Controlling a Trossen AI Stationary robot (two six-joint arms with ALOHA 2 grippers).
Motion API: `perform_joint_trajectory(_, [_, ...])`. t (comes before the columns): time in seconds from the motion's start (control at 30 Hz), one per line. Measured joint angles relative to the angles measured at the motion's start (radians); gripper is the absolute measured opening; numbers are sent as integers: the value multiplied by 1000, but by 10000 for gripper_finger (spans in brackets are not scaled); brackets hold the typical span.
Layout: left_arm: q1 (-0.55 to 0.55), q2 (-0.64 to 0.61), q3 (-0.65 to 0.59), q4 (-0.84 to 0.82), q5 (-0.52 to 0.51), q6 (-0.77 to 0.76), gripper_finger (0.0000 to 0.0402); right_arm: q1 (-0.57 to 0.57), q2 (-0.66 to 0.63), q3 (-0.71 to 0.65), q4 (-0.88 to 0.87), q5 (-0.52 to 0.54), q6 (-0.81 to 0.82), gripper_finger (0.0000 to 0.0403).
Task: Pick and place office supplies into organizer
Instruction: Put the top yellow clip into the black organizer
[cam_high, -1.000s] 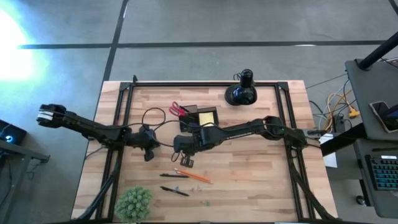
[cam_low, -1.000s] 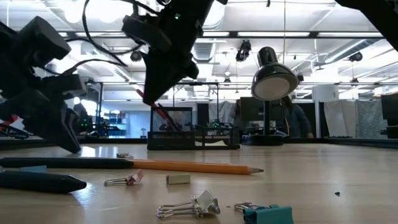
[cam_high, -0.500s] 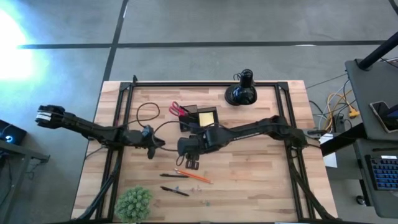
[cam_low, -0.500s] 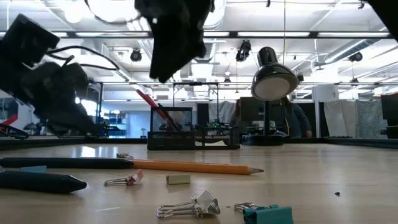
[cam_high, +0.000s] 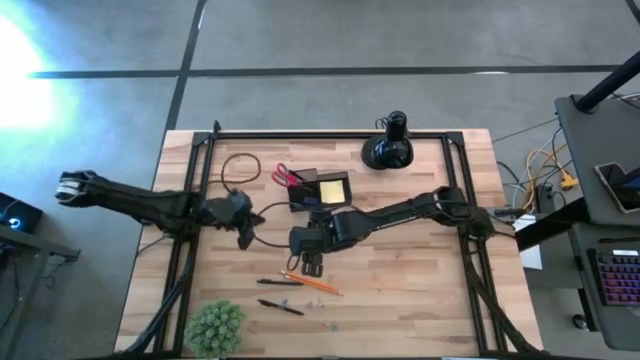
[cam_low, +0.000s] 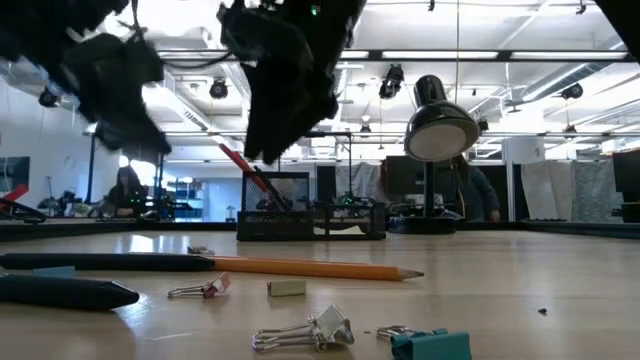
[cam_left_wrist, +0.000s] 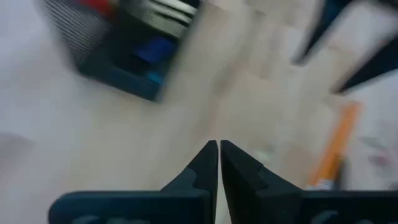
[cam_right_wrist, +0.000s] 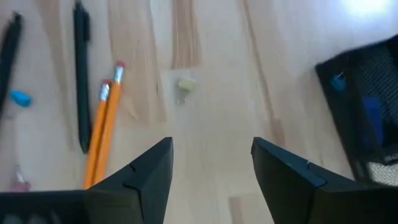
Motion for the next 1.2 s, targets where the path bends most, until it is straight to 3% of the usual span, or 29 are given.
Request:
perform_joint_trajectory(0.07, [21,-38,48,-82,-36,54,4,0,-8,1,49,4,-25,207])
perform_joint_trajectory(0.23, [28,-216,52,-134,2,47,4,-5,21,-47,206,-26,-94,208])
perform_joint_trajectory(0.37, [28,-371,63,-243,-5,-36,4,-14,49,-74,255,-29,-93,208])
perform_joint_trajectory(0.67, [27,-724,82,-372,-50,22,4,-18,126,-83,361,-61,-35,208])
perform_joint_trajectory(0.73, [29,-720,100,-412,-100,-2,4,-18,142,-86,370,-67,-1,208])
perform_joint_trajectory(0.93, [28,-649,102,-438,-29,9,4,-20,155,-87,401,-25,25,208])
perform_joint_trajectory(1.2, [28,-681,96,-415,-29,28,4,-19,199,-90,428,-28,69,200])
